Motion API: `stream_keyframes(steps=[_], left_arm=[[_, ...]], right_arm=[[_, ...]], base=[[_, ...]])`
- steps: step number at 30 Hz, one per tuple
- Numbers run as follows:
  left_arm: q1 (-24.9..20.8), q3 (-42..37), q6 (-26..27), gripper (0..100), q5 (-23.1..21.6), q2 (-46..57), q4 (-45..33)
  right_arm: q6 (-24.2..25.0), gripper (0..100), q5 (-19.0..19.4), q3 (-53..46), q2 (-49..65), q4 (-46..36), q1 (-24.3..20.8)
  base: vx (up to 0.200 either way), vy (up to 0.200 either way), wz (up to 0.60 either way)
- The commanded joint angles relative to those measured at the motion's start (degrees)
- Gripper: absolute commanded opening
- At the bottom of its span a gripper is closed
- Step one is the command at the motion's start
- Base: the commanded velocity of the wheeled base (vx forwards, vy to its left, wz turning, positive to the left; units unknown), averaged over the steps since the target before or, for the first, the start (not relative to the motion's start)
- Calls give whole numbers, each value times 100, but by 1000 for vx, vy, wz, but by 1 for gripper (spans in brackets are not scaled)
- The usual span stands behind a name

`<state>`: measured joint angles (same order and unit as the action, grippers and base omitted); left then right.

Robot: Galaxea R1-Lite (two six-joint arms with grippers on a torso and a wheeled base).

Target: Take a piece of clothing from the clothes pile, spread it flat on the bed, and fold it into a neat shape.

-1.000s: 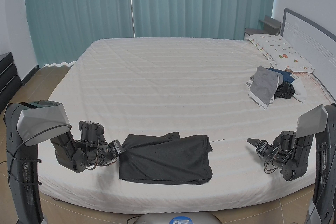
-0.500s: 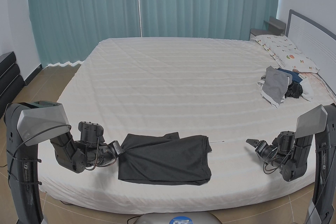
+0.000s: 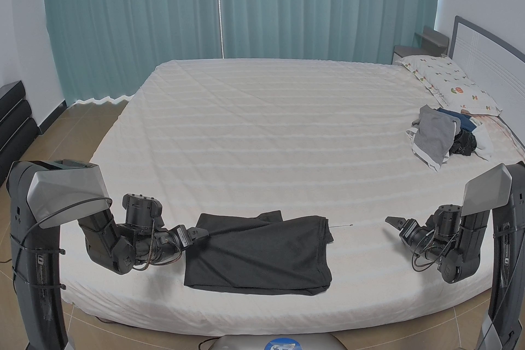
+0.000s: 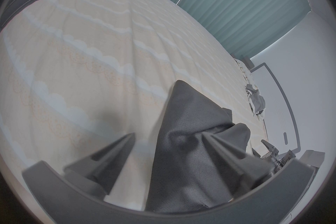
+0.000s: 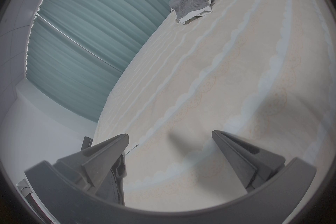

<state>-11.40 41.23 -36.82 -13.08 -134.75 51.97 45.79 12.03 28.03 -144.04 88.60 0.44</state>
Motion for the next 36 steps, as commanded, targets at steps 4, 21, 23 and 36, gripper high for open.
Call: stream_keyframes(steps=[4,21,23,36], left_arm=[[15,-10,-10,100,-2,11,-3],[516,-1152,342,100,623,1812,964],[560,-1310,430,100,710,2015,1043],[753,-2541,1309,100,913,4590,1149]], right_arm=[[0,100,1,1,-1,17,0],[-589,100,-702,-52,685,78,-123],[-685,100,-781,-60,852,78,-132],[-1968,100,-1010,-1932,4033,78,-35]], base=[[0,0,0],[0,0,0],[0,0,0],[0,0,0]])
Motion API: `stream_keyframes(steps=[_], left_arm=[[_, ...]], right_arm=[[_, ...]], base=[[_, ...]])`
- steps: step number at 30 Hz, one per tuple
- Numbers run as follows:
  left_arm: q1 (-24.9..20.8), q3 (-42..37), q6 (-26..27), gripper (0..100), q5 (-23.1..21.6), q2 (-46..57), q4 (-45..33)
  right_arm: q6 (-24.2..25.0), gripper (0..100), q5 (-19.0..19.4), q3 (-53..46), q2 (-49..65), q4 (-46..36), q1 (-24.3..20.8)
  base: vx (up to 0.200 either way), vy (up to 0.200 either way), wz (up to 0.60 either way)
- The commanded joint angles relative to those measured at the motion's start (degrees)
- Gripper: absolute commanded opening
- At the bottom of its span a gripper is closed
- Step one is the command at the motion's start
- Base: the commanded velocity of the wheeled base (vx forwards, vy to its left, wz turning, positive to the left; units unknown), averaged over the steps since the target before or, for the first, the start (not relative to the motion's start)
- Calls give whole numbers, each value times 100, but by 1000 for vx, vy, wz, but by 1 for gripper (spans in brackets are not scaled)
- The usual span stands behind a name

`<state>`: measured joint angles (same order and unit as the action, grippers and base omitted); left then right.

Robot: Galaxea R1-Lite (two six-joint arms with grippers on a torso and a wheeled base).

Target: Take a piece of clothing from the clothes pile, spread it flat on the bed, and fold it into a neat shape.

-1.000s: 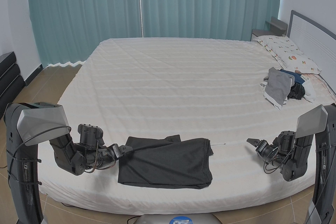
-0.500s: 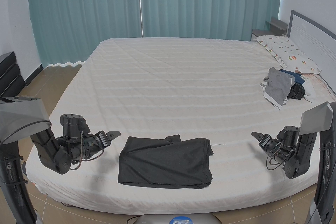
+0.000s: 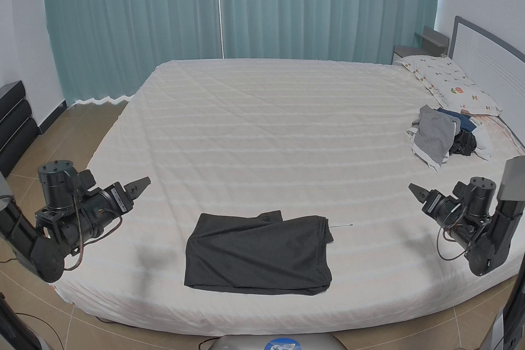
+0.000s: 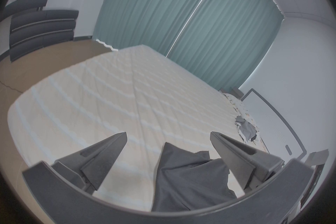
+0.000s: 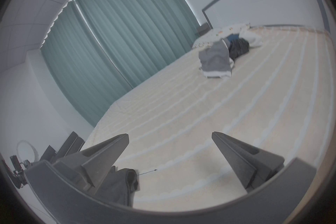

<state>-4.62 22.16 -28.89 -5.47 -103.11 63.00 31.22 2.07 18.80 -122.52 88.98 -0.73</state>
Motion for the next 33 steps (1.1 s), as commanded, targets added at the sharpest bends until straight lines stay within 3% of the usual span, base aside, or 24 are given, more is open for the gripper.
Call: stream_keyframes(steps=[1,5,6,10,15,17,18,19,20,23,28,33], left_arm=[[75,-757,683,100,266,1583,54],[75,-995,947,100,556,2190,54],[75,-1065,947,100,565,2515,46],[67,-1469,1043,100,556,3297,-16],[67,-2032,1940,100,574,4343,-324],[67,-2084,2037,100,565,4563,-420],[67,-2155,2098,100,565,4923,-701],[67,-2155,2098,100,565,4923,-701],[58,-2181,2125,100,556,5371,-1194],[58,-2164,2142,100,565,6057,-2099],[40,-2146,2151,100,565,7314,-3514],[154,-2137,2740,100,785,9010,-5201]], right_arm=[[-591,100,21,-1159,2144,41,126],[-758,100,285,-1651,2944,41,284],[-810,100,461,-1880,3269,23,381],[-863,100,575,-1880,4051,-399,636],[-1013,100,883,-1880,5343,-1401,855],[-1057,100,927,-1880,5686,-1735,855],[-1180,100,970,-1880,6293,-2412,847],[-1180,100,970,-1880,6293,-2412,847],[-1347,100,1094,-1880,7057,-3282,794],[-1514,100,1313,-1862,8138,-4626,785],[-2050,100,1340,-1853,9632,-6665,759],[-2261,100,1313,-1792,11698,-8775,-24]], base=[[0,0,0],[0,0,0],[0,0,0],[0,0,0],[0,0,0],[0,0,0],[0,0,0],[0,0,0],[0,0,0],[0,0,0],[0,0,0],[0,0,0]])
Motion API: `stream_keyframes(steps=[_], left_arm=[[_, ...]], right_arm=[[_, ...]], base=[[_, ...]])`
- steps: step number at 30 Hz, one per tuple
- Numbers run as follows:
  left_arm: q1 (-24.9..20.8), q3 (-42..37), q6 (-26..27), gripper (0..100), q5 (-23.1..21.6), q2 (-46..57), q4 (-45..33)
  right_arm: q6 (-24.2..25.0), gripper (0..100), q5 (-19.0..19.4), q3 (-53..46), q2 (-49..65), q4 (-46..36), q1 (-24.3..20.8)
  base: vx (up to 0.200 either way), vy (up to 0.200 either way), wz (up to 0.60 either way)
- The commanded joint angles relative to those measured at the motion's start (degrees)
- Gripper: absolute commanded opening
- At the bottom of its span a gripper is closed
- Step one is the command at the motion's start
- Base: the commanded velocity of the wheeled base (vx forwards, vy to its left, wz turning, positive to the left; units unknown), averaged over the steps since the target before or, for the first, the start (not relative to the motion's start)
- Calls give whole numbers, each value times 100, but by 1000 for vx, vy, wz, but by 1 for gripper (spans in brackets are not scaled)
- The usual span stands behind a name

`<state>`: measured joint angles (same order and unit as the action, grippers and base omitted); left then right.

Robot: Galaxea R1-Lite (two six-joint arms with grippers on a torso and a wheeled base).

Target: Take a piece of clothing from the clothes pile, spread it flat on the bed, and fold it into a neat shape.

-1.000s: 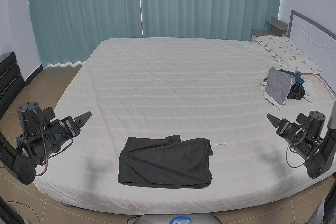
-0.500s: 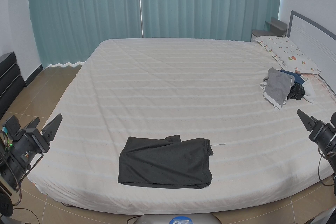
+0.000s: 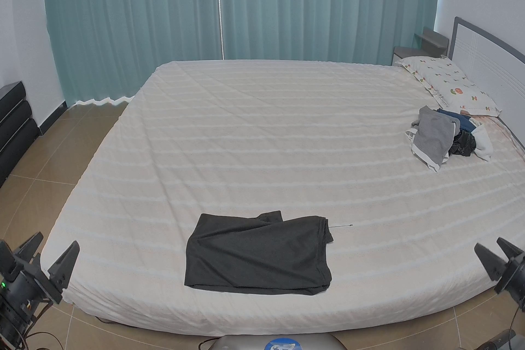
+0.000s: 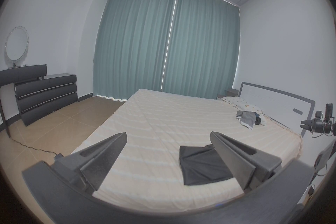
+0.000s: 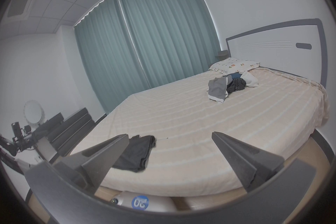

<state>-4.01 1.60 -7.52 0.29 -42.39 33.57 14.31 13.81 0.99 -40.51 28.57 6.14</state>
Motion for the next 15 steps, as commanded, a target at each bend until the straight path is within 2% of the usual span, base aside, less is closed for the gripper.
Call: stream_keyframes(steps=[1,3,5,8,10,14,15], left_arm=[[111,-81,699,100,252,3254,-2496],[173,-125,928,100,270,3799,-2909],[454,-116,998,100,261,4221,-3182],[410,-125,866,100,454,4239,-3173],[410,-125,779,100,481,4239,-3173],[410,-133,858,100,305,4239,-3173],[410,-133,858,100,305,4239,-3173]], right_arm=[[-579,100,139,51,3743,-2963,-808],[-579,100,113,262,3963,-3341,-676],[-570,100,7,288,4042,-3376,-606],[-596,100,-801,288,4051,-3358,-606],[-667,100,-1188,288,4042,-3367,-606],[-1194,100,-1443,139,4051,-3183,-606],[-1194,100,-1443,139,4051,-3183,-606]], base=[[0,0,0],[0,0,0],[0,0,0],[0,0,0],[0,0,0],[0,0,0],[0,0,0]])
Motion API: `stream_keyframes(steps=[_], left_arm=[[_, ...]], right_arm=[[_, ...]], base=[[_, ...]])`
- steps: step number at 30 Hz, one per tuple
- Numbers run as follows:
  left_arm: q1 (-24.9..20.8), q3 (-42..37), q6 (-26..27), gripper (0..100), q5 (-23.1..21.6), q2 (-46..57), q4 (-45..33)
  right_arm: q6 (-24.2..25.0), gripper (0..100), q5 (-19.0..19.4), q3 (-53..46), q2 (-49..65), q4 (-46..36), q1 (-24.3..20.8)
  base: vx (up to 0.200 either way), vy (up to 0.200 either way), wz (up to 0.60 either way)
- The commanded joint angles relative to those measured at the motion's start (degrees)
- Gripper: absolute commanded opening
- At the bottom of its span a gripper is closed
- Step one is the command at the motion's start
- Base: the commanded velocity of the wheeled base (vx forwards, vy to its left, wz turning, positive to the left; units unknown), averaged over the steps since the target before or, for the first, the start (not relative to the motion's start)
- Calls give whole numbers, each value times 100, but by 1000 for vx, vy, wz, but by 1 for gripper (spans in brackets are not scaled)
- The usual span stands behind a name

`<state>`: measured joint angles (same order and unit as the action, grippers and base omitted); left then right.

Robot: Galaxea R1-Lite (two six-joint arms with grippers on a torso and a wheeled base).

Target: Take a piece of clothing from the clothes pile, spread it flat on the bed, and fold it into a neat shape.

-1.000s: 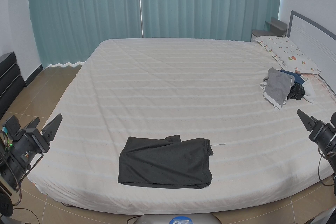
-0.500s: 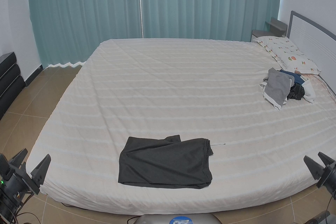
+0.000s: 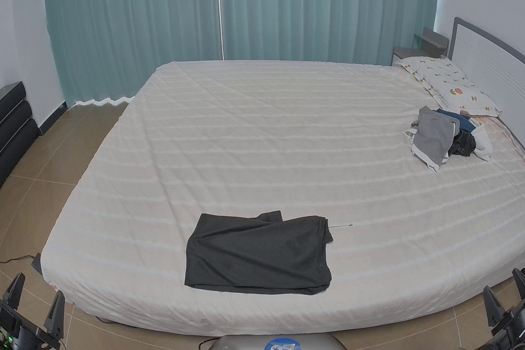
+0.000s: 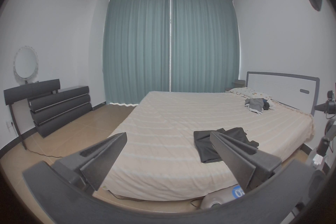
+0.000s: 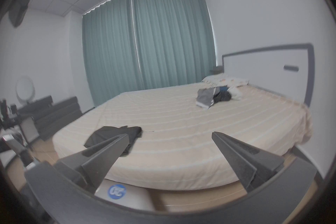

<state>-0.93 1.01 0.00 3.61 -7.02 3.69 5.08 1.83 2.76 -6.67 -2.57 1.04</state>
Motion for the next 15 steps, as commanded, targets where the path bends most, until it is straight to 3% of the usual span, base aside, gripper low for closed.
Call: stream_keyframes(steps=[1,5,8,15], left_arm=[[101,-75,176,100,-185,702,-185],[93,-75,176,100,-616,693,-475],[93,-75,141,100,-607,693,-466],[93,-75,167,100,-589,702,-466]], right_arm=[[-587,100,-332,-240,667,336,-86],[-737,100,-121,-276,667,266,-86],[-473,100,-130,-267,667,240,-95],[-561,100,-148,-267,667,231,-95]], base=[[0,0,0],[0,0,0],[0,0,0],[0,0,0]])
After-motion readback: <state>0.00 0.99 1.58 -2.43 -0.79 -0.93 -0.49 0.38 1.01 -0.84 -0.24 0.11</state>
